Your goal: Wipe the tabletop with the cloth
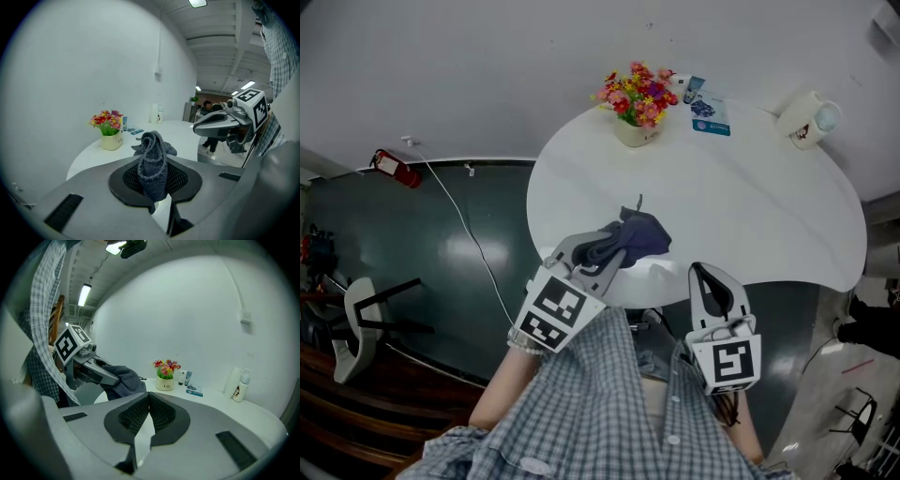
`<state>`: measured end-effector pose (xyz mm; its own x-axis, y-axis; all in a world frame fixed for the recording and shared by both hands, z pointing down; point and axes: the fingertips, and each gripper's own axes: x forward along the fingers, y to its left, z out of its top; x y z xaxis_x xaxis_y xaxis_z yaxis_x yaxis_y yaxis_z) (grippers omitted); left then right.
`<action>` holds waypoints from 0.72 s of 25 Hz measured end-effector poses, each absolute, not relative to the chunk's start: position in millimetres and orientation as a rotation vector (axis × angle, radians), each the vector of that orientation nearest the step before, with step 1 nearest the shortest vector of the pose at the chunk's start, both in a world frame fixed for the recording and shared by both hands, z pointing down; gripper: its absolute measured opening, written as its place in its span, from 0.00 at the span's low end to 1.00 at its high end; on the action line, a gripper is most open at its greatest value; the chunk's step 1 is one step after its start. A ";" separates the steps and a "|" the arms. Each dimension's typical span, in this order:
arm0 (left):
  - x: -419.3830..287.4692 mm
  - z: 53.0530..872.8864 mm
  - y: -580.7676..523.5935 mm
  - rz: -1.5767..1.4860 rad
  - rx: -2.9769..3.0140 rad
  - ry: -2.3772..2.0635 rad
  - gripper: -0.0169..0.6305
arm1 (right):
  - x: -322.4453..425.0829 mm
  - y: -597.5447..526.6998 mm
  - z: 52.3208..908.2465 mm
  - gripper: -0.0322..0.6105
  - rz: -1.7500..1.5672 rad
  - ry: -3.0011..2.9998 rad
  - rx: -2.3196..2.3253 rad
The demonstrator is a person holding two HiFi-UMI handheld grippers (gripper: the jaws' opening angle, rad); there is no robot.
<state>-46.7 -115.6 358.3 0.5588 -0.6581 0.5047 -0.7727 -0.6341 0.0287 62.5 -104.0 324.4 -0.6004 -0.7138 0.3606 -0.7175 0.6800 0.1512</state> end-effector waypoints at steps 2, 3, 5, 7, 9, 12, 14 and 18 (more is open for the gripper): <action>-46.8 358.2 -115.4 0.673 2.551 -1.189 0.11 | 62.4 -103.1 324.4 0.06 0.010 -2.499 1.119; -46.7 358.3 -115.4 0.674 2.552 -1.188 0.11 | 62.3 -102.9 324.5 0.06 0.008 -2.498 1.118; -46.6 358.9 -115.7 0.672 2.551 -1.186 0.11 | 62.1 -102.6 324.8 0.06 0.005 -2.497 1.112; -46.7 359.6 -116.0 0.671 2.547 -1.185 0.11 | 61.5 -102.1 325.5 0.06 0.004 -2.496 1.103; -46.9 360.4 -116.4 0.673 2.544 -1.184 0.11 | 61.0 -102.3 325.6 0.06 0.004 -2.496 1.099; -47.0 361.5 -116.8 0.676 2.540 -1.184 0.11 | 61.4 -103.1 325.7 0.06 0.008 -2.498 1.101; -46.7 362.1 -116.7 0.677 2.539 -1.183 0.11 | 61.7 -103.1 326.0 0.06 0.010 -2.498 1.100; -46.8 363.3 -116.1 0.680 2.538 -1.181 0.11 | 60.4 -101.2 328.3 0.06 0.008 -2.495 1.085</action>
<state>-46.8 -116.1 363.3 0.5598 -0.6495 0.5145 -0.7712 -0.6355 0.0370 60.4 -101.2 328.3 -0.6083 -0.6984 0.3770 -0.7009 0.6956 0.1577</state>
